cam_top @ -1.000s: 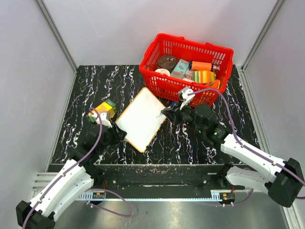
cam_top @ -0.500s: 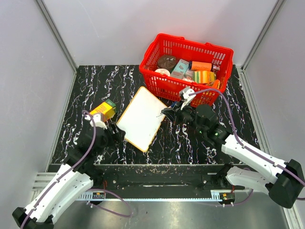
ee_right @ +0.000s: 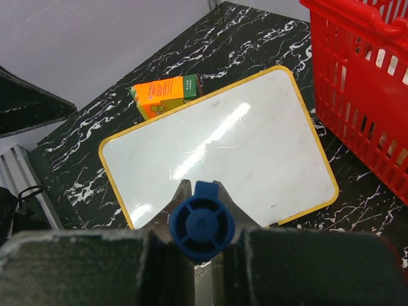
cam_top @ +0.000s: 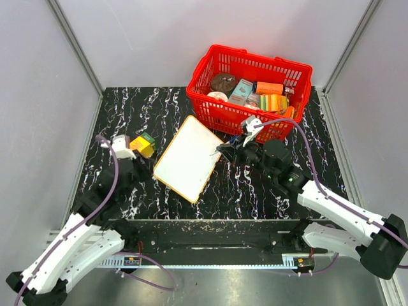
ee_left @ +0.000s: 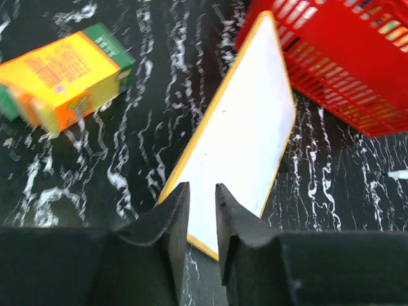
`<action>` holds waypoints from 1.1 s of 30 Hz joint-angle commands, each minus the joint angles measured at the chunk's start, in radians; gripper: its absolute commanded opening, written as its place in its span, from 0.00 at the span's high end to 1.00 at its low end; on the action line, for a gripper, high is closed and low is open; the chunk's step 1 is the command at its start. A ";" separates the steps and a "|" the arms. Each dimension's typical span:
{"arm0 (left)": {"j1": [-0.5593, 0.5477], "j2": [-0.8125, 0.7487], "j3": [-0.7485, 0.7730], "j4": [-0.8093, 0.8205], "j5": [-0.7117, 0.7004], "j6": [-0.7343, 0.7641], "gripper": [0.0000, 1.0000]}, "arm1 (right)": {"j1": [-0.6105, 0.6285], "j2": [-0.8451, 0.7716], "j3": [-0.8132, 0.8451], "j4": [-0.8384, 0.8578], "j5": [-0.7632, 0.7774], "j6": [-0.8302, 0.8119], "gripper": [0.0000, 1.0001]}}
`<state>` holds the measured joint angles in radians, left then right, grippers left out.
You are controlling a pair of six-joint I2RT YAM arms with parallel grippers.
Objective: Write a sentence on the whiteboard
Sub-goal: Adjust the whiteboard stand at the center of the board, then move the whiteboard stand to the center of the board.
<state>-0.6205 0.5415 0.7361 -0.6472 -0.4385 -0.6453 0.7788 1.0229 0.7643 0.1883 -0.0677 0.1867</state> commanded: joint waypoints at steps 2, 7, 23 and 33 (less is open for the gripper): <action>-0.044 0.167 0.046 0.260 0.194 0.098 0.93 | 0.005 -0.033 0.010 0.023 0.035 -0.015 1.00; -0.220 0.412 0.040 0.424 0.202 0.079 1.00 | 0.005 -0.056 0.004 0.010 0.061 -0.021 1.00; -0.488 0.916 -0.106 0.833 0.192 -0.137 1.00 | 0.004 -0.208 -0.040 -0.043 0.304 -0.018 1.00; -0.565 0.897 -0.178 0.673 0.043 -0.275 1.00 | 0.005 -0.221 -0.049 -0.035 0.321 -0.016 1.00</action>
<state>-1.1606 1.4635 0.5716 0.0807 -0.2779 -0.8280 0.7788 0.8051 0.7185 0.1226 0.2256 0.1795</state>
